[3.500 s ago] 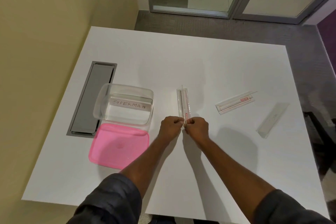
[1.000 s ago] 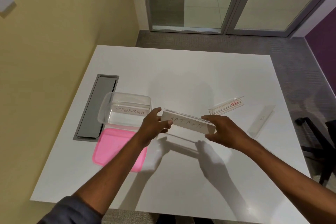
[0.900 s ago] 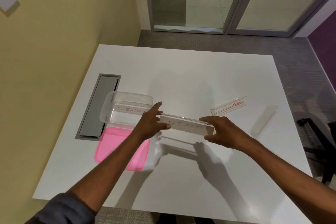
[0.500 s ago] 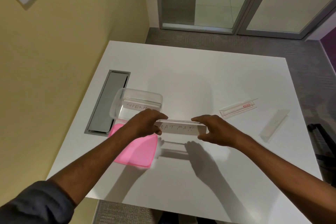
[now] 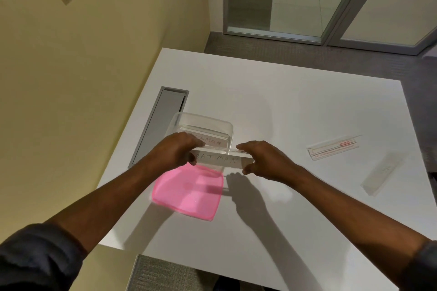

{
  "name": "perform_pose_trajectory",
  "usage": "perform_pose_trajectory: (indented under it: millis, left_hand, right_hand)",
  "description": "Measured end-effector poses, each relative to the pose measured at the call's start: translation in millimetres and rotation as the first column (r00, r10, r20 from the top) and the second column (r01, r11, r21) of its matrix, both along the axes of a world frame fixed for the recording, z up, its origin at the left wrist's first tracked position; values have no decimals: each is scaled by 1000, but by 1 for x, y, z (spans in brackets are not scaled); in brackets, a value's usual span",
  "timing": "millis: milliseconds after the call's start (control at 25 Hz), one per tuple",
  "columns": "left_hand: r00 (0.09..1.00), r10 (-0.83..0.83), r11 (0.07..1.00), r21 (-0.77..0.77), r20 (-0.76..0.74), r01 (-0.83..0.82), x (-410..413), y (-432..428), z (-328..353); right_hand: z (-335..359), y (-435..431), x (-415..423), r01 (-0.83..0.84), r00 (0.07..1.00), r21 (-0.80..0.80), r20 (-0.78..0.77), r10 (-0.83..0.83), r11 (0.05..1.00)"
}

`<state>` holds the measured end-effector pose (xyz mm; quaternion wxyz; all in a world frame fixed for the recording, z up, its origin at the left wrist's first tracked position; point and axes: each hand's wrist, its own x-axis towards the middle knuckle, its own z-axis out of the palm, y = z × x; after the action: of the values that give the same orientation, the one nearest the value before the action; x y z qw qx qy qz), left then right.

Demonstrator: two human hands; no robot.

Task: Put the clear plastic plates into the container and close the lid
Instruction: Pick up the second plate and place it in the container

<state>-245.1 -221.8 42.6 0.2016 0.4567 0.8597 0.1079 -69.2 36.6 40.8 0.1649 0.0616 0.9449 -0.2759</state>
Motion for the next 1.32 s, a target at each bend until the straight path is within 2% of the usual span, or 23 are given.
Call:
perform_pose_trajectory:
  millis: [160,360,600,840,1320]
  left_hand:
    - [996,32,999,-12,-81,-33,-36,-12,-5]
    - [983,-53,996,-84,-176,39,-67,-10,-17]
    - [960,-121,988,-120,-253,93,-94,3,-35]
    - [957,-165,975,-185,-240,122,-106,13,-58]
    - [940,-205,946,-303,-273,118,-115,26,-98]
  right_hand:
    - [-6,-23,-37,-32,999,89,-30,35,996]
    - [-20,-43,-83,-54,998,240,-20,60,969]
    - [-48,-56,-116,-48,997,321,-35,63,946]
    - [-74,-65,-133,-61,998,462,6,66,885]
    - [-109,-75,-147,-90,995,576,84,50,813]
